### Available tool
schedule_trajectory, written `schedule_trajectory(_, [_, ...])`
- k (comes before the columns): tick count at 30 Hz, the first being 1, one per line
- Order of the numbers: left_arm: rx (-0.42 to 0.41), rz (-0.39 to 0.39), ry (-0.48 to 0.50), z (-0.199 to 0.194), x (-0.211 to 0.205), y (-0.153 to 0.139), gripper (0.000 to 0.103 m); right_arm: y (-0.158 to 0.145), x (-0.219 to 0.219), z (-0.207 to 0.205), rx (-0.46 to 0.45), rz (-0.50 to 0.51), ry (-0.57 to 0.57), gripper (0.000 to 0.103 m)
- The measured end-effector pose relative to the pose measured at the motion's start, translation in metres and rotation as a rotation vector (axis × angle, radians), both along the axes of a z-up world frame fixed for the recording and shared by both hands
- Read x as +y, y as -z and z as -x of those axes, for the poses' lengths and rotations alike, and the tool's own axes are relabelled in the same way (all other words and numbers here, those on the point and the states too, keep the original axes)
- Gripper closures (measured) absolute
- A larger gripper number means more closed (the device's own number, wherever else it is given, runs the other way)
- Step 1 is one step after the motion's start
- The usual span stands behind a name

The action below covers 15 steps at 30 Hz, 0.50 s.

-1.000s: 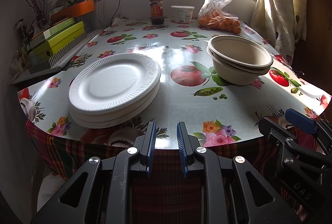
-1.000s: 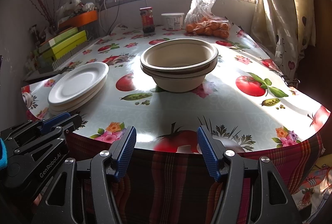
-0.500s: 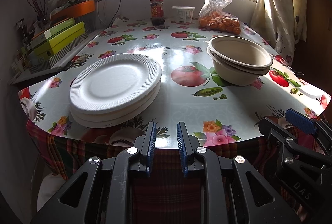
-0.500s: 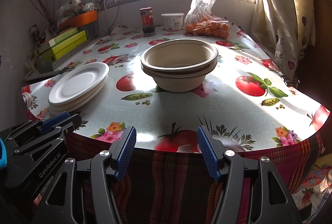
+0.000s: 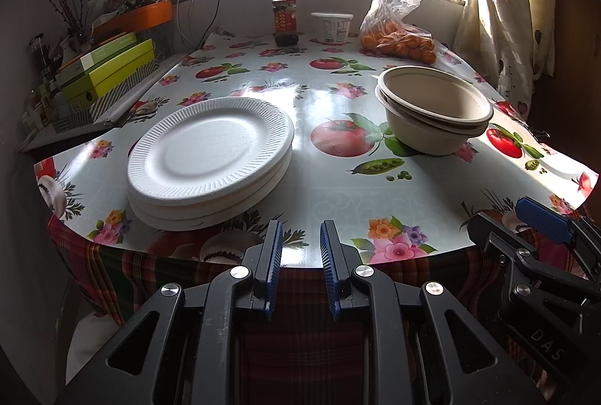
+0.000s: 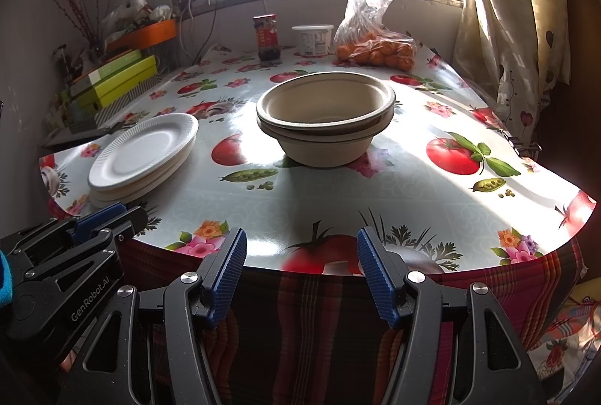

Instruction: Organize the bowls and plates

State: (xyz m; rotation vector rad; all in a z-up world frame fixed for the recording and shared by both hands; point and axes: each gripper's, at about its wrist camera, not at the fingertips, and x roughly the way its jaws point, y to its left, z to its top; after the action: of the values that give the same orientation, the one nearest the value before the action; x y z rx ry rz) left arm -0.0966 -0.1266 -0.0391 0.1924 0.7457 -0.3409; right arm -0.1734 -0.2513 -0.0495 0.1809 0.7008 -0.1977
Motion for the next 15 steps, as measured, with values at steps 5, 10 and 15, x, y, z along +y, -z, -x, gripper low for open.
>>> schedule_trajectory(5, [0.000, 0.001, 0.000, -0.0001, 0.0007, -0.0002, 0.081, -0.0001, 0.0005, -0.0001, 0.000, 0.000, 0.000, 0.041])
schedule_trajectory(10, [0.000, 0.001, -0.001, 0.0005, 0.0010, -0.0007, 0.081, -0.0001, 0.0007, -0.0001, 0.000, 0.000, 0.000, 0.041])
schedule_trajectory(15, [-0.001, 0.001, -0.002, 0.0005, 0.0010, -0.0005, 0.081, -0.0005, 0.0013, 0.0000, -0.001, 0.001, 0.000, 0.041])
